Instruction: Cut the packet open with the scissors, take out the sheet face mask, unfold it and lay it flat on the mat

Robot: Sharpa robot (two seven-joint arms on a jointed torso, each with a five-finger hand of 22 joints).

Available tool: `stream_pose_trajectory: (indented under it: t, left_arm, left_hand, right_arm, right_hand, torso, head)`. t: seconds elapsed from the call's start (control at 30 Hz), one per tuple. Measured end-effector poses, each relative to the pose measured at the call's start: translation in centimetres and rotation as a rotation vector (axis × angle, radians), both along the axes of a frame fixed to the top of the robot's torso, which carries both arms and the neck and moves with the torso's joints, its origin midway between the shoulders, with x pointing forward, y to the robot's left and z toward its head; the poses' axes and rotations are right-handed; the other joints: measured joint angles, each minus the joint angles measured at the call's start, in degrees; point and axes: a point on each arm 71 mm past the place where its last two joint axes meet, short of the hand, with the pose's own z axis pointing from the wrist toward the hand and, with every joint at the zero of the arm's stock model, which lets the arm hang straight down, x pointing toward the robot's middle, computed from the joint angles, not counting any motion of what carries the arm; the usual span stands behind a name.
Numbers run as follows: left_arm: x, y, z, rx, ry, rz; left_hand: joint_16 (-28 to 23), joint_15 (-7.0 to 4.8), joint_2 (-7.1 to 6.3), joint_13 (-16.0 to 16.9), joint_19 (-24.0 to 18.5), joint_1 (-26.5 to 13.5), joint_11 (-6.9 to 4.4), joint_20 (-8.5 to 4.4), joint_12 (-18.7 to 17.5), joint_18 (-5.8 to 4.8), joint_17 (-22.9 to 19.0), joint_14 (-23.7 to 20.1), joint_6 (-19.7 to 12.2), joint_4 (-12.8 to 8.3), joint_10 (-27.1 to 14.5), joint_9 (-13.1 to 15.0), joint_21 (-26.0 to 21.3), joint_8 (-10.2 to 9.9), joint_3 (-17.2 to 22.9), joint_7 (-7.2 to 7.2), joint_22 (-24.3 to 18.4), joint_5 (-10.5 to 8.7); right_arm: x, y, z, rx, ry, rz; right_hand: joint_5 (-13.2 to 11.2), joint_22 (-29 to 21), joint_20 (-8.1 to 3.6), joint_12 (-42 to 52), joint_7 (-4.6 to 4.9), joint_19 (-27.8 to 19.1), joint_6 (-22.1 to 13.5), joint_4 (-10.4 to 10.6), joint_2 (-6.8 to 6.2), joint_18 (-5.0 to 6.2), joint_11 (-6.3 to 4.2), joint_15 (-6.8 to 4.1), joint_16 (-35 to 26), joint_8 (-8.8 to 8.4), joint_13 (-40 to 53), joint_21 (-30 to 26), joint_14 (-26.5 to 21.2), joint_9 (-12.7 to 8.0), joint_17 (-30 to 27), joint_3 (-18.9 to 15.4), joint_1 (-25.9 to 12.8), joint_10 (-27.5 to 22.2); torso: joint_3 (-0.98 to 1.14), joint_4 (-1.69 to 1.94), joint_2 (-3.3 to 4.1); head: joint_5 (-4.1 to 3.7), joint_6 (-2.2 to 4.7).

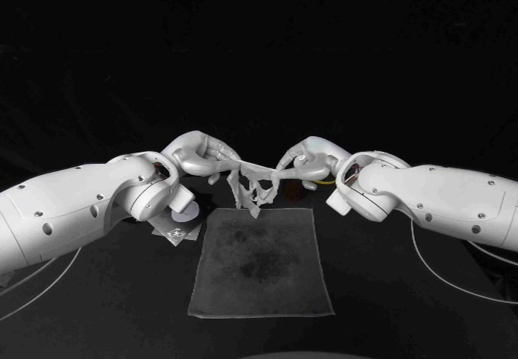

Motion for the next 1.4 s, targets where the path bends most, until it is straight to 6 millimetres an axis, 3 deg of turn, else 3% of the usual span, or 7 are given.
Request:
stream_pose_trajectory:
  t: [0.23, 0.8, 1.4]
  left_arm:
    - [0.4, 0.4, 1.0, 0.071, -0.021, -0.052]
    - [0.3, 1.3, 0.8, 0.159, 0.006, -0.13]
    - [-1.0, 1.1, 1.0, 0.171, 0.014, -0.178]
  left_hand:
    - [0.23, 0.01, -0.16, 0.06, 0.0, -0.15, 0.0, 0.0, 0.0, -0.07, 0.51, 0.4, -0.01, 0.0, 0.0, 0.02, 0.44, -0.01, 0.0, -0.01, 0.36, 0.0]
    - [0.23, 0.02, -0.14, 0.18, 0.0, -0.75, 0.01, 0.0, 0.0, -0.09, 0.69, 0.4, -0.2, 0.0, -0.01, 0.05, 0.44, 0.13, -0.01, -0.19, 0.52, 0.0]
    - [0.5, 0.03, -0.15, 0.24, 0.0, -0.75, 0.01, 0.0, 0.0, -0.49, 0.75, 0.39, -0.31, 0.0, -0.02, 0.1, 0.83, 0.13, -0.02, -0.31, 0.7, -0.06]
  right_arm:
    - [0.2, 0.2, 1.1, -0.077, -0.069, 0.05]
    - [-0.4, 0.8, 2.7, -0.279, -0.265, 0.151]
    - [-2.1, 1.5, 2.8, -0.324, -0.274, 0.234]
  right_hand:
    - [-0.01, 0.03, 0.0, 0.34, 0.03, 0.0, -0.23, -0.23, -0.23, 0.0, 0.0, 0.0, 0.0, 0.51, 0.72, 1.63, 0.0, 0.0, 0.0, 0.23, -0.23, 0.0]
    - [-0.04, 0.0, 0.08, 0.71, -0.14, 0.53, -0.27, -0.25, -0.38, -0.15, 0.12, 0.01, -0.01, 0.88, 1.54, 3.66, 0.0, 0.0, -0.05, 0.23, -0.35, 0.13]
    - [-0.25, 0.02, 0.09, 0.69, 0.0, 0.52, -0.15, -0.26, -0.39, -0.36, 0.12, 0.01, 0.11, 0.99, 1.35, 3.66, 0.0, 0.0, 0.0, 0.21, -0.35, 0.14]
  torso:
    - [-0.01, 0.02, 0.0]
    - [-0.06, 0.02, -0.05]
    - [-0.02, 0.03, -0.04]
  head:
    - [-0.13, -0.06]
    - [-0.34, 0.1]
    - [0.04, 0.07]
